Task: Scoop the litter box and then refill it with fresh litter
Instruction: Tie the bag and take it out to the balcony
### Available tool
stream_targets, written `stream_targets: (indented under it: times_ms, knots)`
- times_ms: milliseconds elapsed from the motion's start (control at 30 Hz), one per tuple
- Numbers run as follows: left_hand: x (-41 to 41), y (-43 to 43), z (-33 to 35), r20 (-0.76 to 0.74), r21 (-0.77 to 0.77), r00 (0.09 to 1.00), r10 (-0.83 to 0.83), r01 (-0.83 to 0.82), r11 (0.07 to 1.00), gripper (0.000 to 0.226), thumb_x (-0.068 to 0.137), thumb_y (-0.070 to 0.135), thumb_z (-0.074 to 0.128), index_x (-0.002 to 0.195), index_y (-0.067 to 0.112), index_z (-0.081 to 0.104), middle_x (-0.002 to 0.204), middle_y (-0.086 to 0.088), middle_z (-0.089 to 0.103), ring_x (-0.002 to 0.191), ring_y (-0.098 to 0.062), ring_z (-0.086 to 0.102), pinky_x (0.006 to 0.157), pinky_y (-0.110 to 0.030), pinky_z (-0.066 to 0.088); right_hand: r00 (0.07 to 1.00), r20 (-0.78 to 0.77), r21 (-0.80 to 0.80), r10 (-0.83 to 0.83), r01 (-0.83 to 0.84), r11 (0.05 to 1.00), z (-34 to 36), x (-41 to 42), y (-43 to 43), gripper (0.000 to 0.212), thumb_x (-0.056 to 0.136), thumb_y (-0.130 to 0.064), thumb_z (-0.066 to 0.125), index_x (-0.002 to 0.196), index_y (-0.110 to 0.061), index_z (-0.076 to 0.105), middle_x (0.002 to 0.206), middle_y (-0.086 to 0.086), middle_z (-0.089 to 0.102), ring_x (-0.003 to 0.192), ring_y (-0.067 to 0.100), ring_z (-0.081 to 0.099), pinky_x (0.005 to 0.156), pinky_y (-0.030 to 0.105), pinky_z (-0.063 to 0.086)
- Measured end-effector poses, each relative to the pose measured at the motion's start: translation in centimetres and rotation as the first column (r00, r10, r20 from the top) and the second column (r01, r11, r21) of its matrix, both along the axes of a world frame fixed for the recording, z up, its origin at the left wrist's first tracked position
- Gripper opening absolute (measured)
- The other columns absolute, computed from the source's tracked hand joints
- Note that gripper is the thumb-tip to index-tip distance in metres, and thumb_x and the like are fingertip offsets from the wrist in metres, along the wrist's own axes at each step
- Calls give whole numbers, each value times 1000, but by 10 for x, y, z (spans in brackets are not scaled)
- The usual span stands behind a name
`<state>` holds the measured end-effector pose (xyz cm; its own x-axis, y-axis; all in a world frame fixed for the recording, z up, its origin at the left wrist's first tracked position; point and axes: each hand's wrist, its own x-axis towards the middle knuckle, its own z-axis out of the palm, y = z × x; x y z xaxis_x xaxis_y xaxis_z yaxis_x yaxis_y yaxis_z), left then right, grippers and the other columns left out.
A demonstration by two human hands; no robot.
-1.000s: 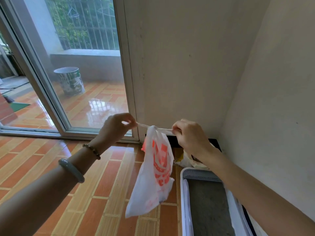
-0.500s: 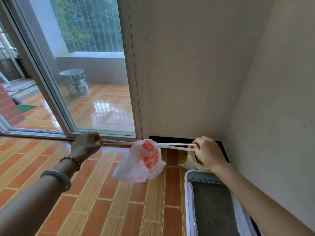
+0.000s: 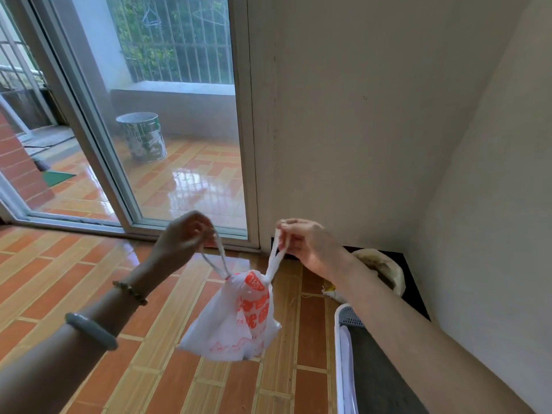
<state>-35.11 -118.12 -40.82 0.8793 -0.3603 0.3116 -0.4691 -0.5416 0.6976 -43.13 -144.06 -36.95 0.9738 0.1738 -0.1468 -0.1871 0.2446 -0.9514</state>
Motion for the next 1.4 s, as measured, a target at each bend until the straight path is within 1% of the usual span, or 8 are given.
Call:
stream_targets:
  times_ms: [233, 433, 667, 800, 900, 1000, 1233, 1400]
  knots:
    - [-30, -41, 38, 297, 142, 933, -203, 167, 976, 15, 81, 22, 67, 82, 8, 60, 78, 11, 64, 58, 5, 63, 55, -13, 52, 937, 162, -507, 308, -189, 841, -5, 34, 56, 71, 79, -3, 70, 139, -19, 35, 114, 15, 61, 100, 21, 63, 93, 34, 51]
    - [-8, -26, 12, 184, -31, 977, -110, 117, 993, 34, 78, 33, 65, 96, 8, 51, 78, -5, 66, 62, -10, 69, 55, -27, 58, 929, 104, -601, 354, -224, 767, -8, 53, 61, 39, 89, 1, 55, 127, -6, 50, 86, 8, 61, 67, 10, 61, 58, 15, 53]
    - [-4, 4, 86, -297, -151, 940, -169, 129, 980, 41, 77, 12, 71, 113, 22, 53, 76, 3, 65, 67, -13, 65, 67, -32, 57, 916, -60, -500, 396, -371, 782, 74, 64, 79, 21, 93, -7, 49, 110, -14, 58, 72, 3, 50, 52, 4, 45, 49, 14, 38]
    - [-19, 24, 161, -372, -157, 913, -166, 115, 981, 12, 79, 19, 71, 88, 25, 66, 75, 9, 65, 66, -12, 64, 61, -26, 54, 858, -146, -547, 492, -484, 683, 162, 68, 97, 19, 92, -9, 48, 103, -19, 60, 73, 4, 50, 59, 8, 44, 53, 17, 38]
    - [-24, 48, 220, -352, -80, 936, -23, -5, 997, 22, 76, 38, 70, 76, 17, 65, 66, 7, 65, 61, -9, 65, 57, -27, 51, 871, -112, -514, 478, -462, 723, 228, 69, 112, 19, 88, -9, 52, 103, -16, 63, 72, 2, 53, 59, 10, 45, 55, 21, 38]
    - [-34, 81, 283, -305, 48, 949, 75, -64, 997, 11, 83, 28, 68, 74, 24, 63, 72, 11, 61, 66, -6, 59, 61, -20, 47, 894, -88, -534, 440, -415, 737, 293, 66, 135, 19, 86, -6, 58, 103, -15, 61, 76, 1, 58, 57, 7, 51, 57, 20, 44]
    - [-72, 156, 432, -344, 21, 917, 200, -206, 978, 11, 86, 21, 65, 91, 11, 66, 91, -2, 66, 77, -9, 64, 67, -22, 55, 854, 49, -833, 518, -252, 493, 424, 63, 205, 18, 77, -6, 61, 88, -21, 60, 72, -5, 59, 63, 11, 55, 52, 15, 40]
    - [-83, 207, 499, -320, 89, 901, 293, -279, 956, 2, 90, 20, 60, 91, 20, 59, 82, 2, 63, 68, -9, 65, 60, -24, 56, 817, 195, -811, 543, -178, 558, 477, 79, 266, 13, 82, -9, 60, 85, -22, 63, 73, 1, 65, 64, 13, 58, 56, 22, 44]
